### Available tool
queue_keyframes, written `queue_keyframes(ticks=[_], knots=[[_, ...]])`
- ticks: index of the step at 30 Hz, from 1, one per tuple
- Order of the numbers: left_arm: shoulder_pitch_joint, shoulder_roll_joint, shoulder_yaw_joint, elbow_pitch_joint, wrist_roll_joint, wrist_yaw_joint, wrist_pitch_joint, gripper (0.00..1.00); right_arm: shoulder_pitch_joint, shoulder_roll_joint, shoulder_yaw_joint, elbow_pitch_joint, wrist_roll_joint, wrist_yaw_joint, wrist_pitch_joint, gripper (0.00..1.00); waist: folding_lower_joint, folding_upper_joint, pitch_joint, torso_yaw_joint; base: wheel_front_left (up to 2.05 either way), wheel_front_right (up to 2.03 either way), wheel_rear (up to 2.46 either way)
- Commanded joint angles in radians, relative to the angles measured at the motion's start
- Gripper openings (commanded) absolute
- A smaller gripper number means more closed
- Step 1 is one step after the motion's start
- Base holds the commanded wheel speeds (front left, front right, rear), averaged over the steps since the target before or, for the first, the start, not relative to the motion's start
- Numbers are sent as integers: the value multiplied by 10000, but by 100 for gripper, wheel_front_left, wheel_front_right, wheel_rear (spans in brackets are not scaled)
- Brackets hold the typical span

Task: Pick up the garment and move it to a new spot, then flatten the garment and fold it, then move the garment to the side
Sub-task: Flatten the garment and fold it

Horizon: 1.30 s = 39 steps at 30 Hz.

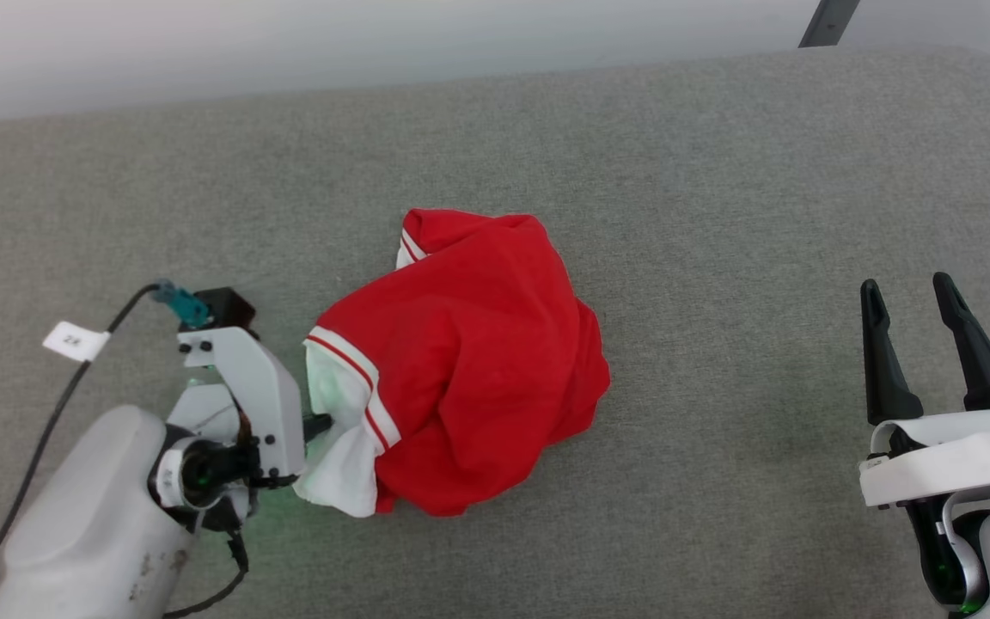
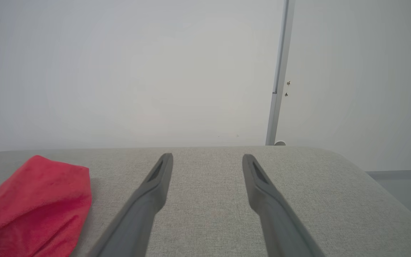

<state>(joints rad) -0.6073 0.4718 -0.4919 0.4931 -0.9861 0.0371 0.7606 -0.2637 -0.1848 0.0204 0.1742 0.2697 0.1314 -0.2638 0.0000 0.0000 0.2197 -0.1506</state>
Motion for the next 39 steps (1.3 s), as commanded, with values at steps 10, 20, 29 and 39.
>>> queue_keyframes(ticks=[10, 20, 29, 39], knots=[[-144, 469, 153, -312, 178, -241, -406, 0, 181, -87, -244, -52, -96, -14, -10, 100, 0, 0, -237, 343, 0, 0, 0], [1056, 2132, 954, -1636, 208, 436, -764, 0, 510, -86, -373, -71, -176, -14, -10, 100, 0, 0, -517, 769, 0, 0, 0], [2466, 3248, 1312, -2012, 437, 1170, -927, 0, 621, -146, -295, -3, -88, -14, -10, 100, 0, 0, -656, 906, 0, 0, 0], [3070, 2743, 1280, -1431, 269, 1137, -1549, 5, 498, -210, -100, 53, -38, -14, -10, 100, 0, 0, -594, 972, 0, 0, 0]])
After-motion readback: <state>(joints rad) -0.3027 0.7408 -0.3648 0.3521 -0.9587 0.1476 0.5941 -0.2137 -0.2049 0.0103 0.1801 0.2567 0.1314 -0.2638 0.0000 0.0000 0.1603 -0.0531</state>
